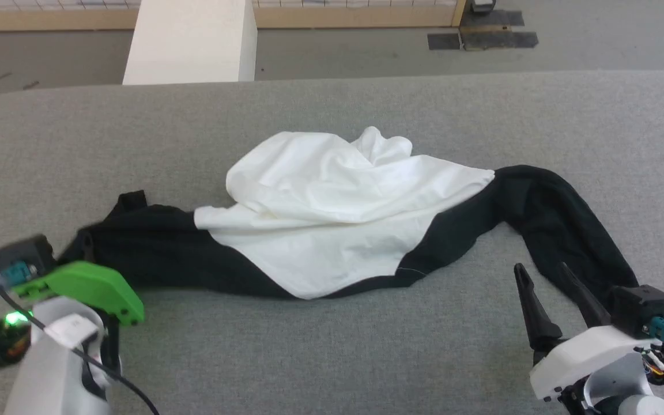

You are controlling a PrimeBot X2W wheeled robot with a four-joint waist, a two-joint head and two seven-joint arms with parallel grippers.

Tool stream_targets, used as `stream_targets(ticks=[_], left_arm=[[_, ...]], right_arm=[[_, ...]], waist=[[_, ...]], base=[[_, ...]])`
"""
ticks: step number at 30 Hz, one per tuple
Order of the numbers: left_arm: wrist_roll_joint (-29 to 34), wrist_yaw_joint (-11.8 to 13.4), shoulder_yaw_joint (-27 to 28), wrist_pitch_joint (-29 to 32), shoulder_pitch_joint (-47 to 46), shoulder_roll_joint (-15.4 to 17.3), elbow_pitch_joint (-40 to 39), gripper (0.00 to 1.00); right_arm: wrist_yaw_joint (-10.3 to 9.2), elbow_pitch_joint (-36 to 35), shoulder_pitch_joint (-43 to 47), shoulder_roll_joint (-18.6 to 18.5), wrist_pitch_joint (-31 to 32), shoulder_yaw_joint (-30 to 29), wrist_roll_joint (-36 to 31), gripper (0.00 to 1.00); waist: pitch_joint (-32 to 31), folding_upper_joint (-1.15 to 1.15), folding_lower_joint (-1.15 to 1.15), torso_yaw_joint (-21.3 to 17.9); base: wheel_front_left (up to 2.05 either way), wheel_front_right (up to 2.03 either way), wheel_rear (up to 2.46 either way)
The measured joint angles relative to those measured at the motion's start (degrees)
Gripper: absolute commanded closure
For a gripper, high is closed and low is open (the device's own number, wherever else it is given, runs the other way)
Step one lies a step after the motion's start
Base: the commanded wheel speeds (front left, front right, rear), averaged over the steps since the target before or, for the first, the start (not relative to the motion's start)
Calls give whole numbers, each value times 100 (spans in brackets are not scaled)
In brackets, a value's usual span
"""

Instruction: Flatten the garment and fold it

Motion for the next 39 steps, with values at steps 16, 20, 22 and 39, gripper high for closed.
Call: stream_targets(ticks=[16,20,22,39], left_arm=[[-407,-349,-124,-680,-248,-557,1013,0],[-493,-383,-298,-677,278,-839,723,0],[-506,-392,-416,-669,456,-949,565,0],[-849,-214,-620,119,-210,-1024,1202,0]], right_arm=[[0,27,-88,-1,110,12,-45,0],[0,4,-66,0,159,46,-45,0],[0,-1,-64,0,177,62,-45,0],[0,-49,-65,0,254,201,-35,0]], waist=[[61,0,0,72],[-75,0,0,195],[-132,0,0,270],[-70,0,0,5]], base=[[0,0,0],[0,0,0],[0,0,0],[0,0,0]])
